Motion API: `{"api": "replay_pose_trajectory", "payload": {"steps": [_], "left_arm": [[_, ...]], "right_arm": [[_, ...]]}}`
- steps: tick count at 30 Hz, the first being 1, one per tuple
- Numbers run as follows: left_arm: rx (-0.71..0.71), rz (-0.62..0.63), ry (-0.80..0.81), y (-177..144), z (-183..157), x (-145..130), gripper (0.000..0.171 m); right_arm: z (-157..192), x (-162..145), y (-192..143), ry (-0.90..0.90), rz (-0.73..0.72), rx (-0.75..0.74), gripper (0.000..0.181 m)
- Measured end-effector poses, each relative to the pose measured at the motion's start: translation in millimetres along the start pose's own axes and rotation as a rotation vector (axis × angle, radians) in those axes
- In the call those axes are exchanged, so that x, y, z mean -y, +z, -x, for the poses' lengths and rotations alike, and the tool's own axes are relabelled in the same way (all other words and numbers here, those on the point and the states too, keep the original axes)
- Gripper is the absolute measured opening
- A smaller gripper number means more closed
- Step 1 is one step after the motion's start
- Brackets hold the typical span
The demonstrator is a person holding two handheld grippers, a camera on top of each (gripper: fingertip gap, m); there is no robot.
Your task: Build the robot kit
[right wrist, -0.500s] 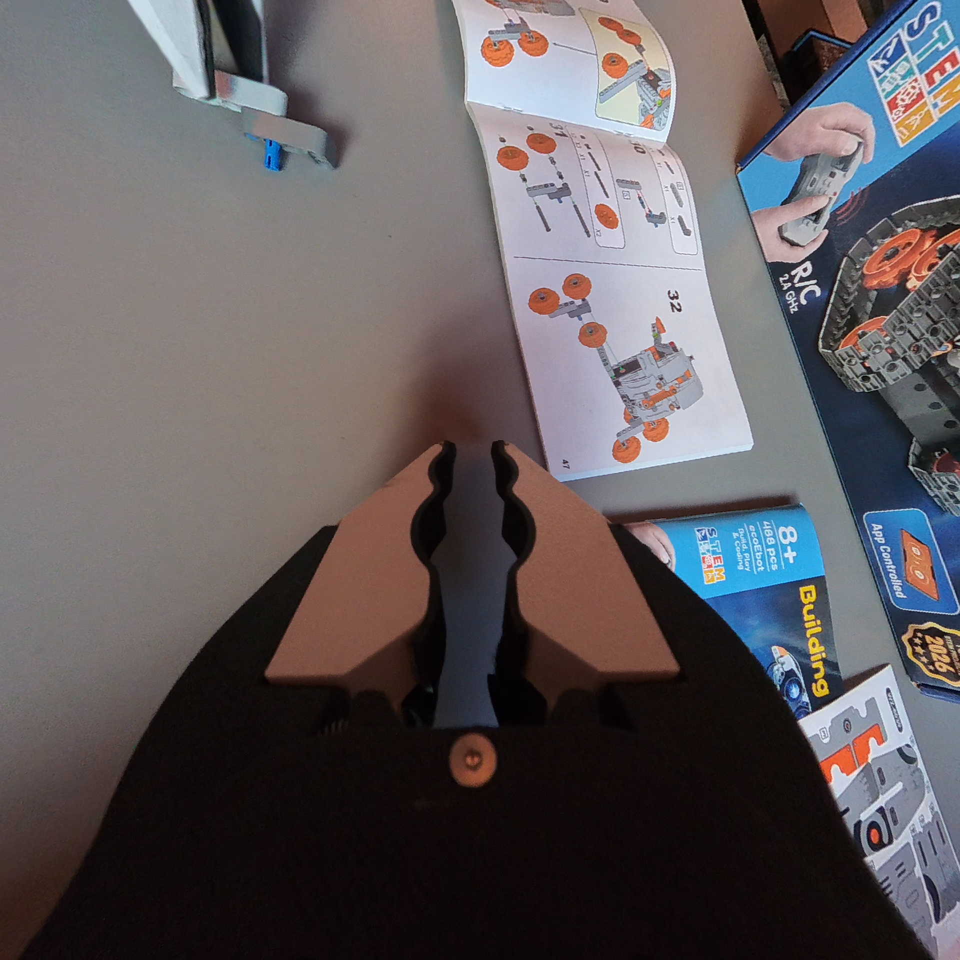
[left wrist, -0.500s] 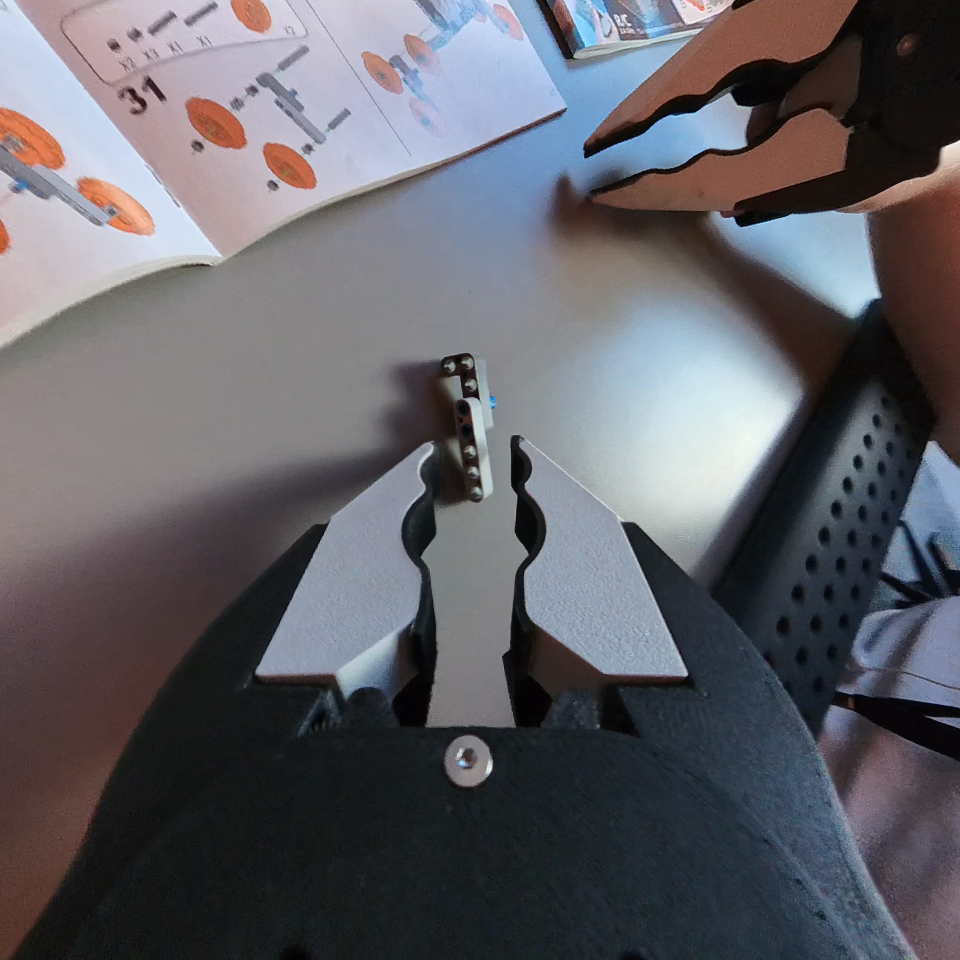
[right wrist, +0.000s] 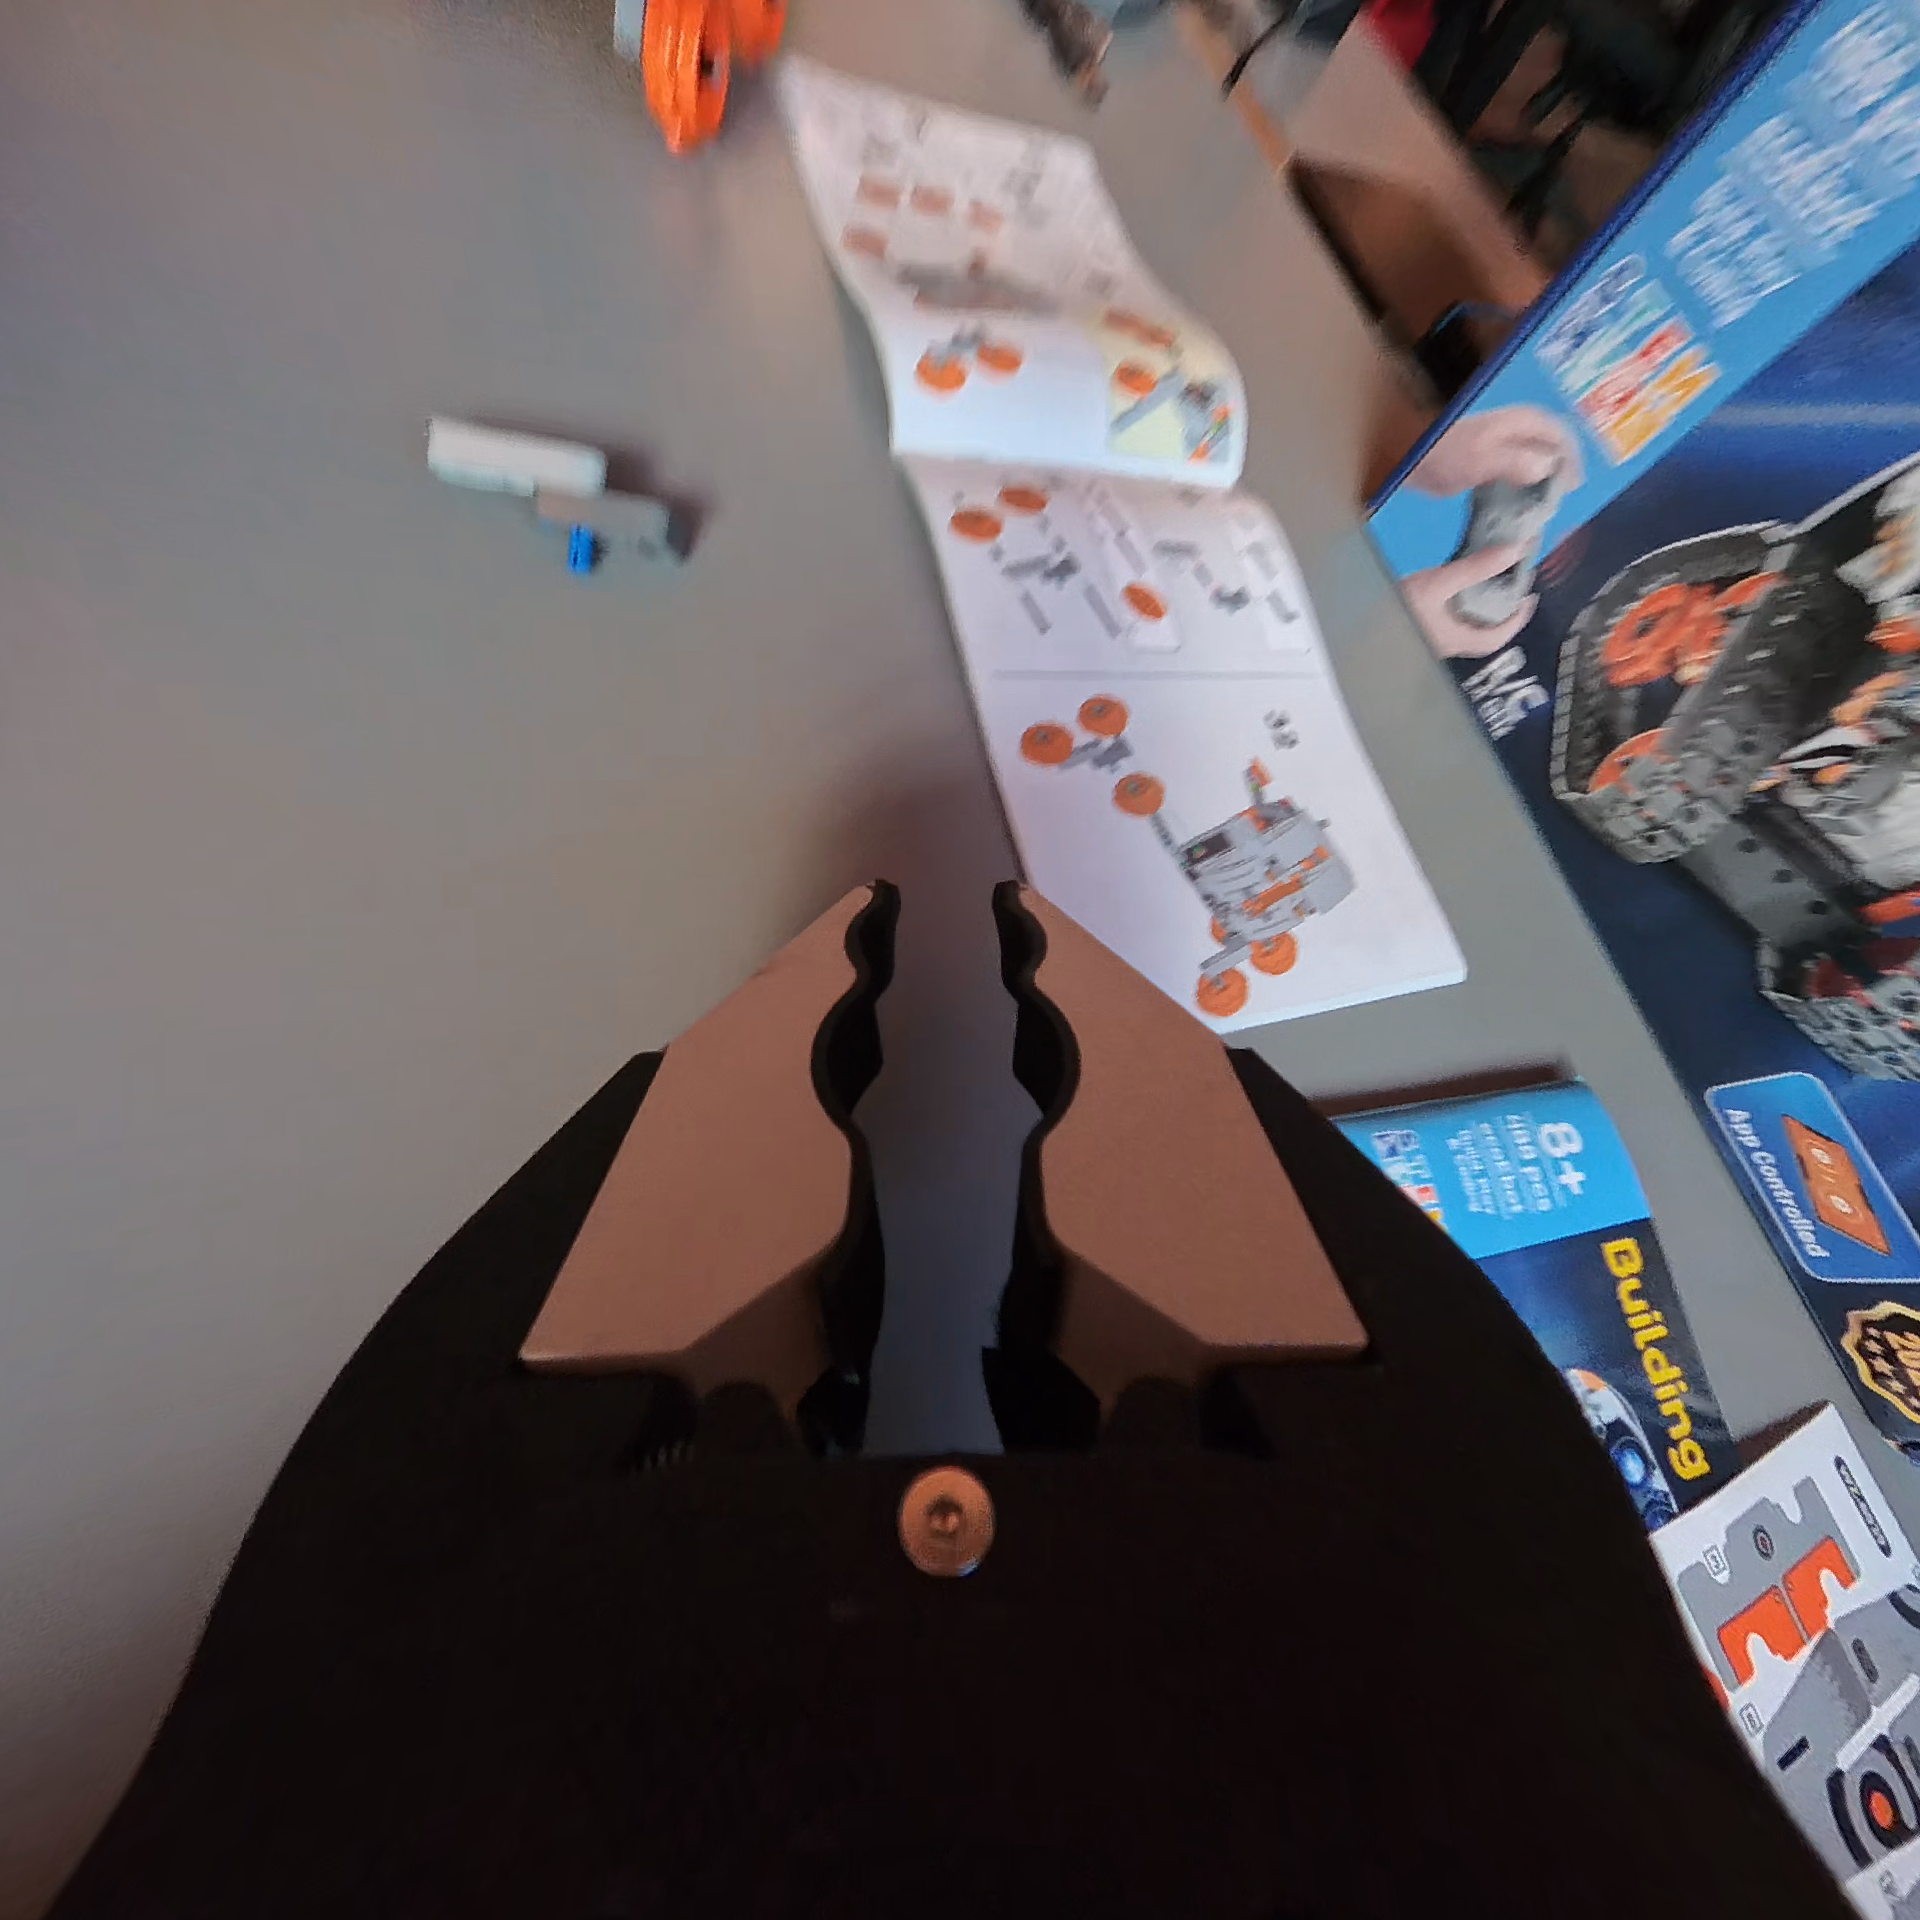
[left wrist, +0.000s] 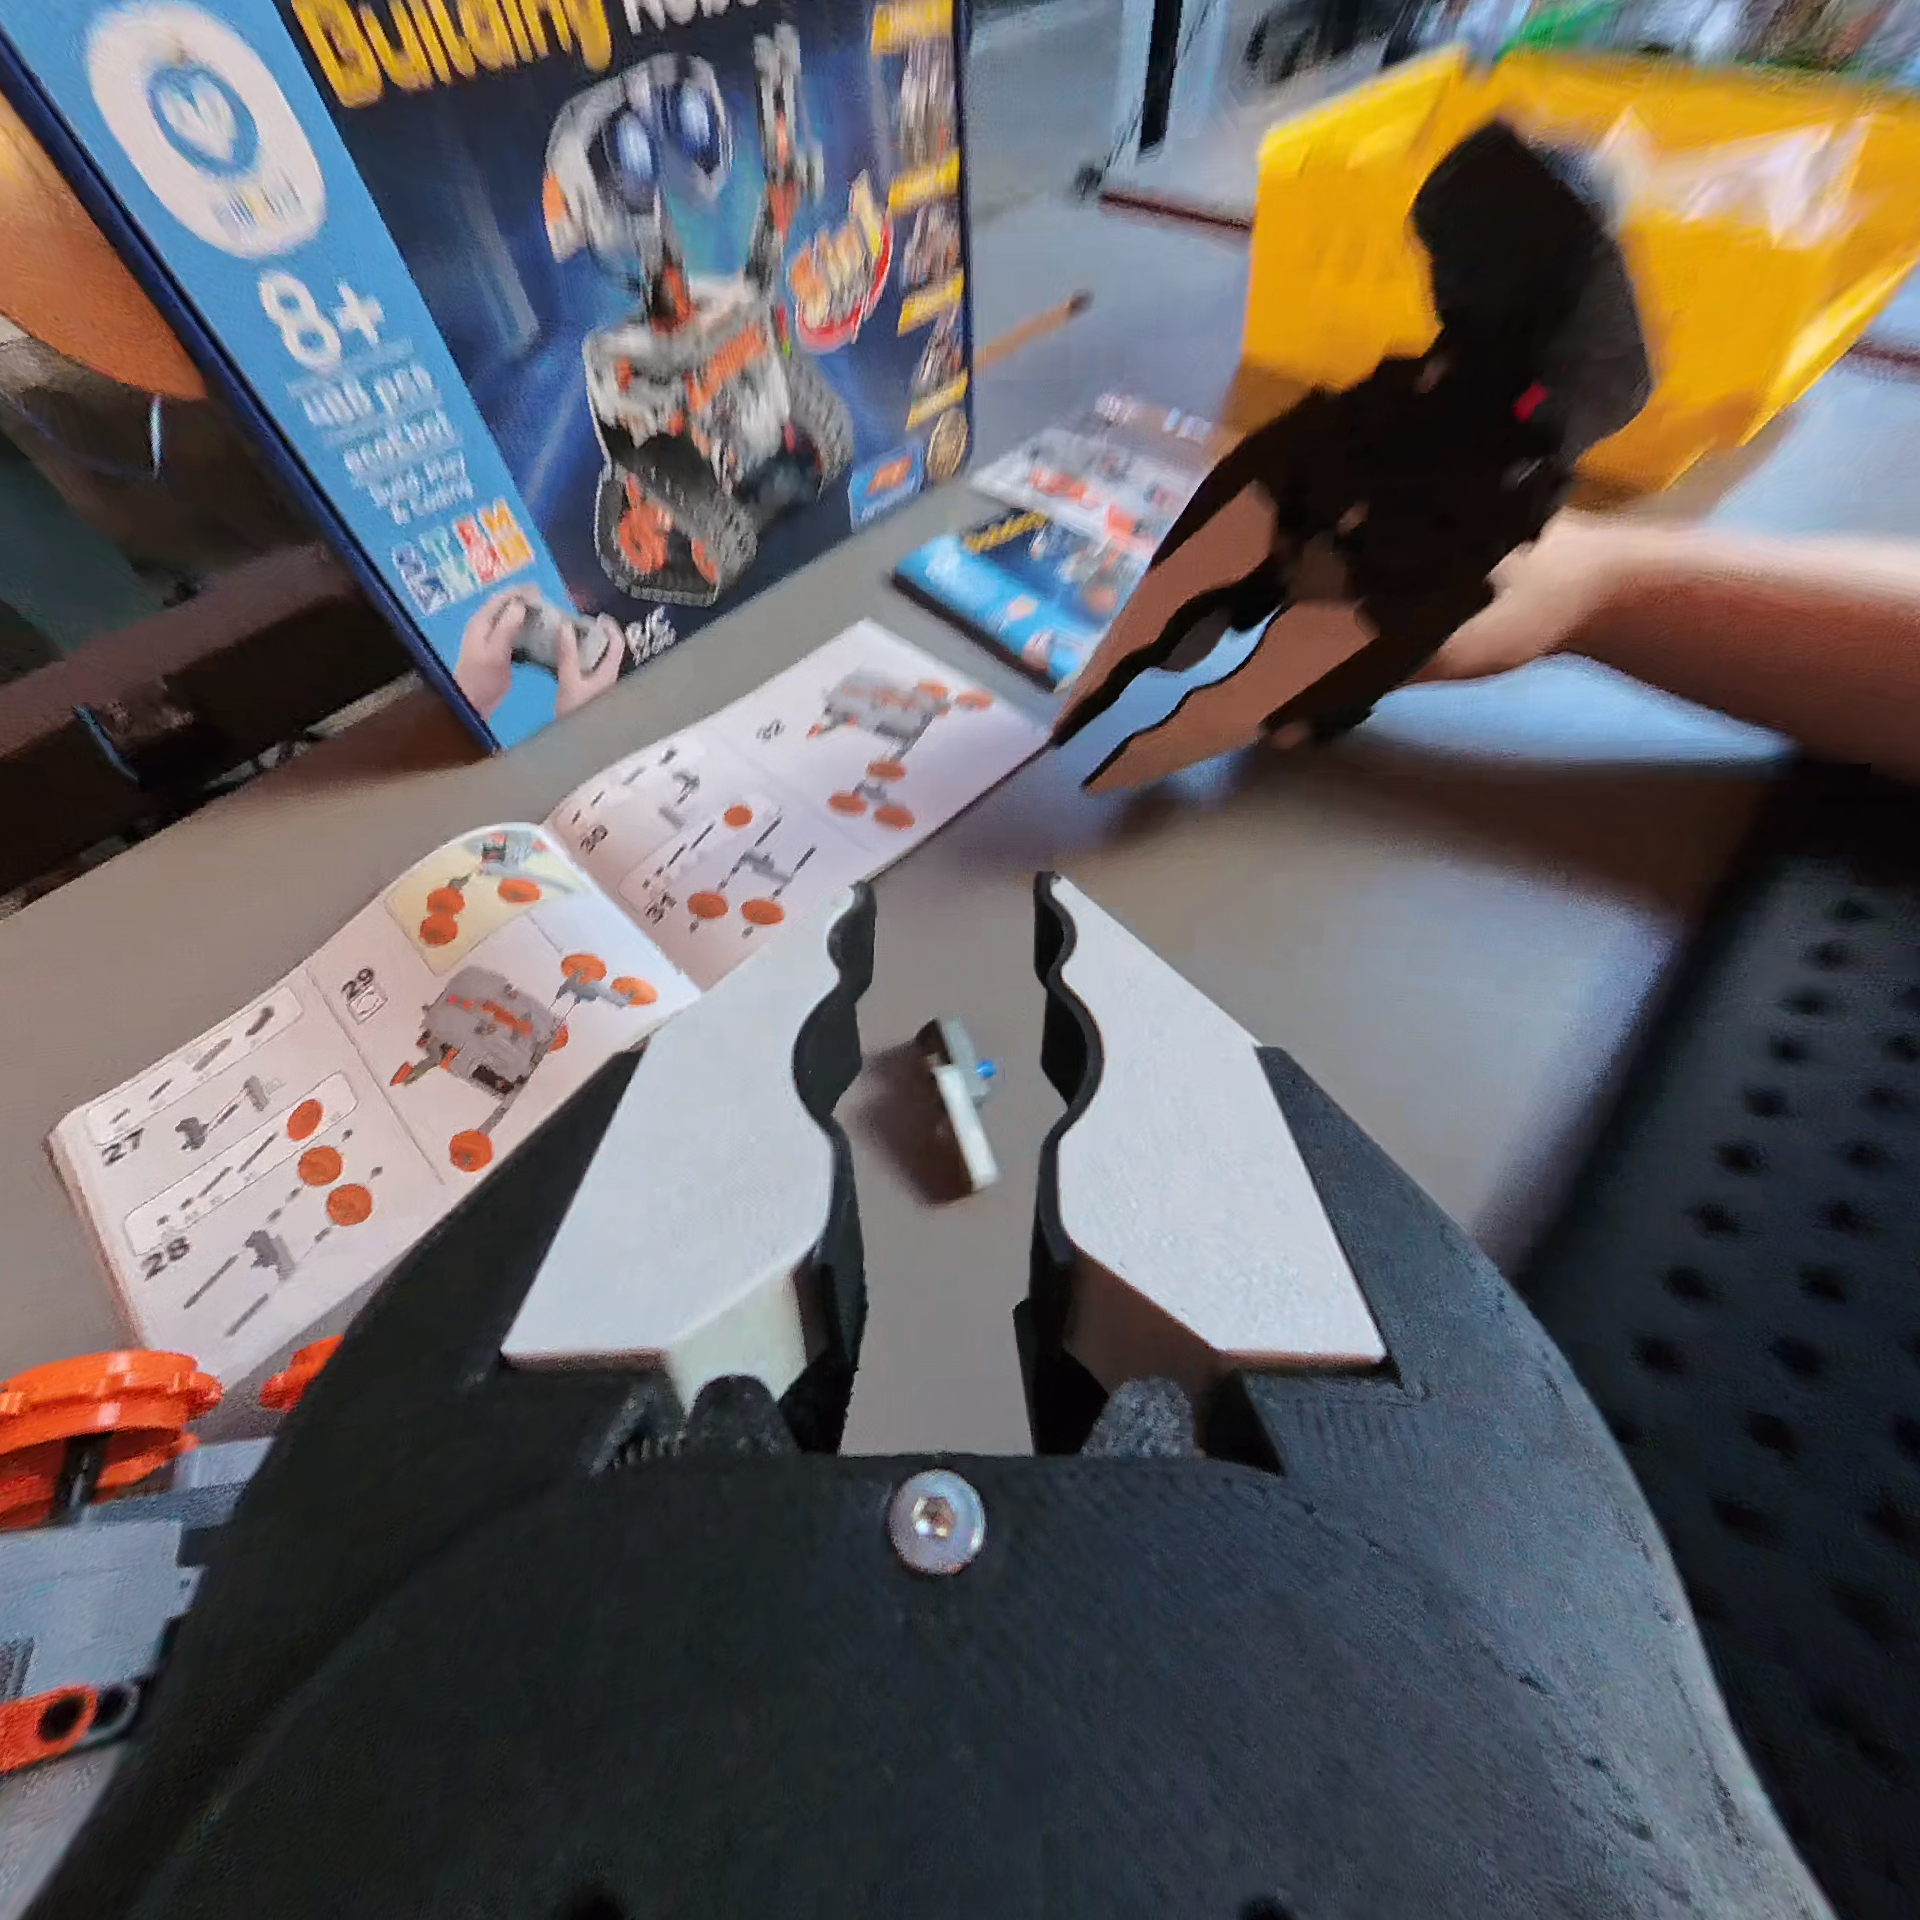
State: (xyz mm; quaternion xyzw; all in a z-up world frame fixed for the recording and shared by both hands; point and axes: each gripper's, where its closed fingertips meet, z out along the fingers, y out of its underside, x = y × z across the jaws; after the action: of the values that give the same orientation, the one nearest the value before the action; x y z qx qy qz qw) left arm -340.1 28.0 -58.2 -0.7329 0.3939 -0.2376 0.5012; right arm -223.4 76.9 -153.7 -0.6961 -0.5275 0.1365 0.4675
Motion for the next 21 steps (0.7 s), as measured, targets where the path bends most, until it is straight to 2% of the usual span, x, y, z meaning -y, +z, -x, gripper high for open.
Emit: {"api": "replay_pose_trajectory", "payload": {"steps": [2, 5, 8, 10, 13, 16, 19, 21], "left_arm": [[-0.004, -0.079, -0.03, -29.6, -1.6, 17.7, 0.03], [0.14, -0.123, 0.016, -88.0, 22.8, 29.2, 0.034], [0.279, -0.187, 0.0, -154.7, 50.1, 38.4, 0.048], [0.322, -0.242, -0.058, -196.1, 63.2, 41.0, 0.057], [0.368, -0.311, -0.17, -249.8, 81.5, 34.1, 0.067], [0.437, -0.364, -0.208, -292.4, 93.2, 22.7, 0.073], [0.52, -0.37, -0.187, -324.0, 102.9, 7.9, 0.083], [0.54, -0.385, -0.21, -338.8, 108.8, 0.0, 0.083]], "right_arm": [[-5.1, 9.3, -6.5, 0.015, -0.058, -0.028, 0.02], [-12.6, 19.8, -15.4, 0.026, -0.118, -0.071, 0.022], [-17.8, 21.7, -18.2, 0.021, -0.126, -0.106, 0.025], [-18.6, 21.5, -17.8, 0.015, -0.121, -0.116, 0.025], [-17.6, 22.0, -17.3, -0.002, -0.124, -0.127, 0.022], [-15.9, 19.1, -17.1, -0.032, -0.109, -0.135, 0.013], [-16.9, 14.6, -17.0, -0.044, -0.096, -0.143, 0.007], [-18.7, 9.2, -16.3, -0.039, -0.081, -0.145, 0.004]]}}
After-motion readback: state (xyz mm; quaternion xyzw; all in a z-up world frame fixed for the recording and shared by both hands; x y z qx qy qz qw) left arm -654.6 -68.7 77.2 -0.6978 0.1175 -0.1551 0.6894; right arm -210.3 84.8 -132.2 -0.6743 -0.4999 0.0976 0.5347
